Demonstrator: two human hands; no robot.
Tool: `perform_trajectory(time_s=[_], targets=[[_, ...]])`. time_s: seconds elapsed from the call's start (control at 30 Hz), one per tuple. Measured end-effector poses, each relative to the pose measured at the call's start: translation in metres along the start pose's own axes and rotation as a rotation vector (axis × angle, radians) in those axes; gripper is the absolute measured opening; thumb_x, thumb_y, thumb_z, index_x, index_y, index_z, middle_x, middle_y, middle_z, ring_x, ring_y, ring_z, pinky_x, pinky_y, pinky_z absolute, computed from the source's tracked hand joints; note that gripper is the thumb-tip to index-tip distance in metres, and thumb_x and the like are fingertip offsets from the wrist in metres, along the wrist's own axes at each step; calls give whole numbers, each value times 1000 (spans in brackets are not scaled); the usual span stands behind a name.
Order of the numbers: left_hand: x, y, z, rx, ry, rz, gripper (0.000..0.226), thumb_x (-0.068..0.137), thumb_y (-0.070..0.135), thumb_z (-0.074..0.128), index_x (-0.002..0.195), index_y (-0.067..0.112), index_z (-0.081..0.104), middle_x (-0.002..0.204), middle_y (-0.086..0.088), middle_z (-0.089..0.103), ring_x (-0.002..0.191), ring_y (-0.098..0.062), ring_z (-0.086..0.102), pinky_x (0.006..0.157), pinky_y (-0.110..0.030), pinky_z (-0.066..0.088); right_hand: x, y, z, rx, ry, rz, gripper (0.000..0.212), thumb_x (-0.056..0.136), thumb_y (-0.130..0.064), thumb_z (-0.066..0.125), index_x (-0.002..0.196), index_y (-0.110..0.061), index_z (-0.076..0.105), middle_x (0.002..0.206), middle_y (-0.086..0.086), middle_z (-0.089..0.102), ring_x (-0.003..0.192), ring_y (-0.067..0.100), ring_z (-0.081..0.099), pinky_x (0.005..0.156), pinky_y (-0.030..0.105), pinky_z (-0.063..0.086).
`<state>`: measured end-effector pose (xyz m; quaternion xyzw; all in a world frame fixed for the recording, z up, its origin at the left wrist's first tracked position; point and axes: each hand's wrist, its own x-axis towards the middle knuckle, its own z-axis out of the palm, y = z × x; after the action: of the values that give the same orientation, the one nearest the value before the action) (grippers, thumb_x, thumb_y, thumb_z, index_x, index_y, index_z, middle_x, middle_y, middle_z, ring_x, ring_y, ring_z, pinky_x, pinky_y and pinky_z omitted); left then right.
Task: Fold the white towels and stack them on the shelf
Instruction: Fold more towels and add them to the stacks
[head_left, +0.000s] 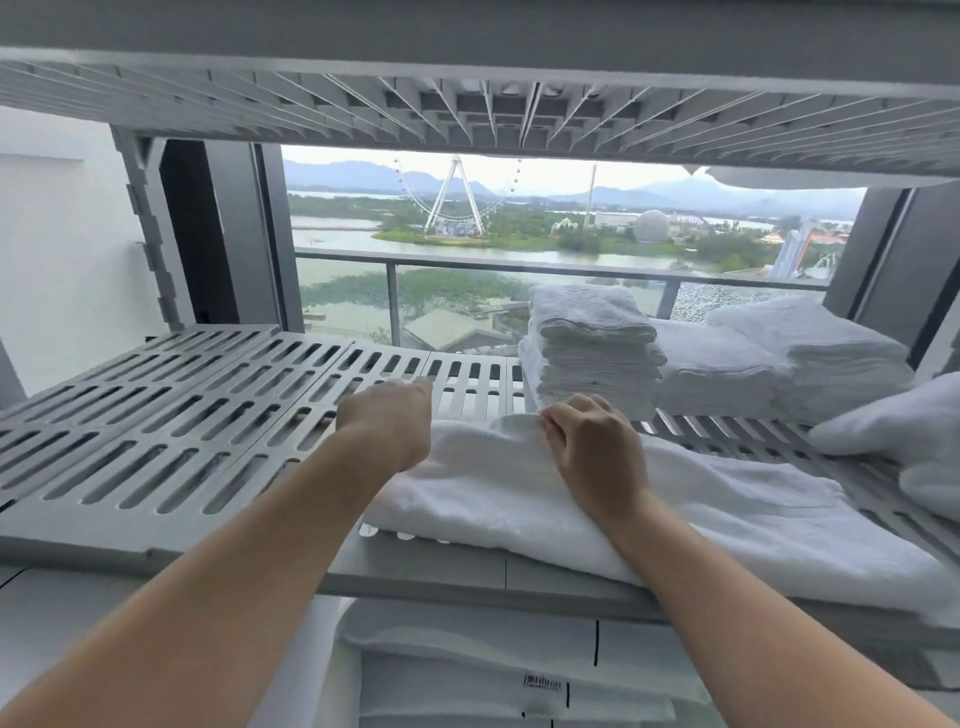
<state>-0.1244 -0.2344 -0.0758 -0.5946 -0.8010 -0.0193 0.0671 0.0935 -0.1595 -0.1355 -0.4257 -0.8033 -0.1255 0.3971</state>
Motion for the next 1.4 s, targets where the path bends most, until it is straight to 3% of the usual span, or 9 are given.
perform_trajectory(time_s=[0.1,0.17,0.3,0.57,0.7,0.8,0.93,1.07,1.4], targets=[[11,6,10,-292,158,60,50,89,6,44,135,24,52,126,-5,63,113,-27,59,85,-39,51,-1,0,0,-16,11,30,16,94,-30,65,95,-20,78,82,0,67,84,26,63,78,37,50],[19,8,16,-338,183,-8,31,96,20,49,127,22,57,120,-5,66,108,-28,61,83,-37,50,-3,2,3,-74,-136,82,21,95,-34,59,96,-21,76,88,1,68,90,27,63,82,35,46],[24,8,25,-257,-93,-149,43,92,49,61,114,13,54,114,-6,61,105,-28,61,92,-45,53,-3,5,10,-97,-371,143,25,95,-37,54,104,-21,71,104,3,68,102,26,60,91,35,46],[19,4,34,-388,89,-195,13,95,21,52,100,13,61,99,-6,66,89,-27,64,83,-42,56,-5,2,8,-185,-24,99,5,89,-16,64,88,-18,69,84,3,68,82,27,63,79,38,46],[15,-1,45,-367,147,-208,17,96,17,48,112,14,55,101,-7,64,91,-28,63,79,-42,55,-5,1,5,-189,-34,108,17,81,-9,70,96,-16,68,93,5,63,90,27,61,83,40,50],[16,4,43,-263,160,-194,28,95,11,47,122,11,52,113,-12,62,102,-31,61,75,-39,52,-5,-5,0,-206,-36,32,5,83,-16,67,89,-17,66,85,3,65,82,25,63,78,38,49],[17,26,35,-105,342,7,36,86,3,50,115,18,64,116,-9,60,109,-29,55,88,-40,50,-8,0,-8,-103,-241,153,16,91,-28,57,91,-20,71,85,1,73,84,25,67,73,33,53],[4,71,35,-397,271,225,30,87,8,50,97,26,72,109,-1,64,106,-25,58,86,-37,50,-2,15,-32,54,-251,291,18,90,-24,56,89,-21,73,80,0,74,82,24,68,72,33,55],[-15,179,35,-542,245,623,24,97,29,50,105,23,71,111,-2,64,104,-26,60,86,-41,52,-28,108,-89,-258,-435,607,31,88,-11,44,110,-19,64,116,10,66,109,32,60,91,38,49]])
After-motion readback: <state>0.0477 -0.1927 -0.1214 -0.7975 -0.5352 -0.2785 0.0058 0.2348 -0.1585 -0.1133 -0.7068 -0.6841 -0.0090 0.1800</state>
